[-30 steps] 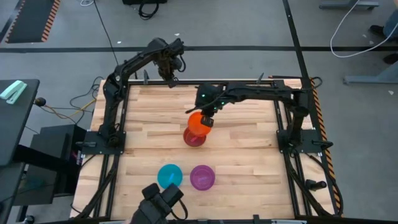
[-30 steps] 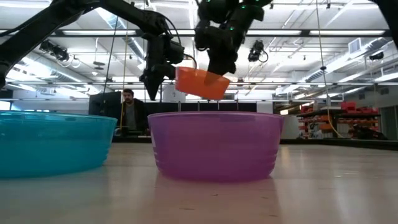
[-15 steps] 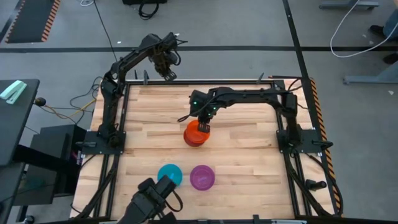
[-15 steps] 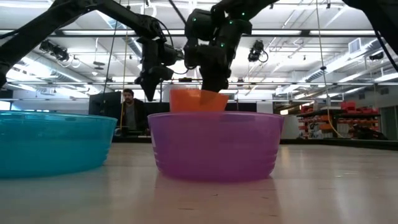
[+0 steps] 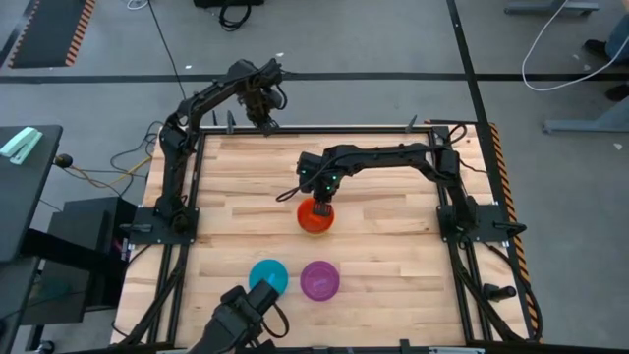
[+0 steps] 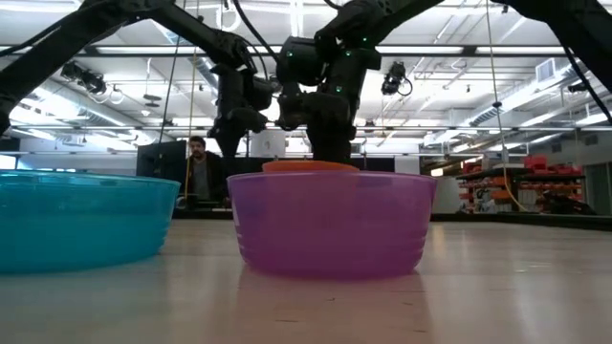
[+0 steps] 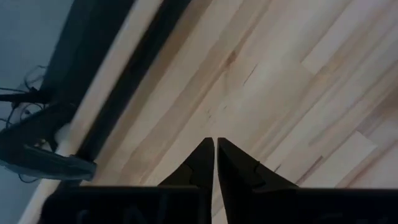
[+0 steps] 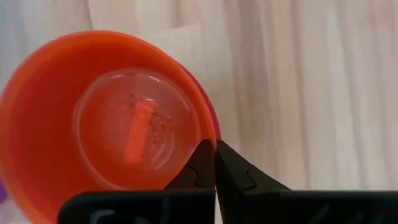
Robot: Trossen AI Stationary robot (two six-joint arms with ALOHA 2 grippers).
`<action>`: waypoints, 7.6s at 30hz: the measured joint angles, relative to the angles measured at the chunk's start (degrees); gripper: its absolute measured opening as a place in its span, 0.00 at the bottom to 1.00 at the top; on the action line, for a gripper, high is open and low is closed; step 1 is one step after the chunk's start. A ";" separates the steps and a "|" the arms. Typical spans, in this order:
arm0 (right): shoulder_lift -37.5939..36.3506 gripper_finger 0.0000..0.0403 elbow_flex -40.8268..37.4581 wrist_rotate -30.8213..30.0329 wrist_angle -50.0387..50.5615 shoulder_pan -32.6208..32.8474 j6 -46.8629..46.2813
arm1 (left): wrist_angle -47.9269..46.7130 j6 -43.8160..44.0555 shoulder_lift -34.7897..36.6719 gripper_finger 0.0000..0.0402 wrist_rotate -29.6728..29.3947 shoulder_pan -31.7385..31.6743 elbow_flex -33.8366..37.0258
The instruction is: Nest bowls inside each other
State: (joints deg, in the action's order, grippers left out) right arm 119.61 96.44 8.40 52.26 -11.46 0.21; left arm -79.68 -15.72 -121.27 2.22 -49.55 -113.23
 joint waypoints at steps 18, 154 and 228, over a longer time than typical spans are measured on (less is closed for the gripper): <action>-0.25 0.07 -0.17 -1.46 2.80 -0.02 -0.05 | -0.34 -0.58 2.25 0.08 5.22 5.30 8.68; -58.97 0.11 -51.28 -20.62 -8.25 40.15 -31.95 | 31.56 85.42 28.63 0.15 -6.43 73.49 50.12; -58.95 0.11 -51.26 -21.53 -9.84 40.09 -28.72 | 27.43 82.18 27.77 0.16 -0.13 68.57 50.10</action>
State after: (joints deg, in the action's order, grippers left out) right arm 60.66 45.18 -13.13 42.41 28.62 -28.51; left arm -52.26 66.46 -93.50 2.08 19.02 -63.13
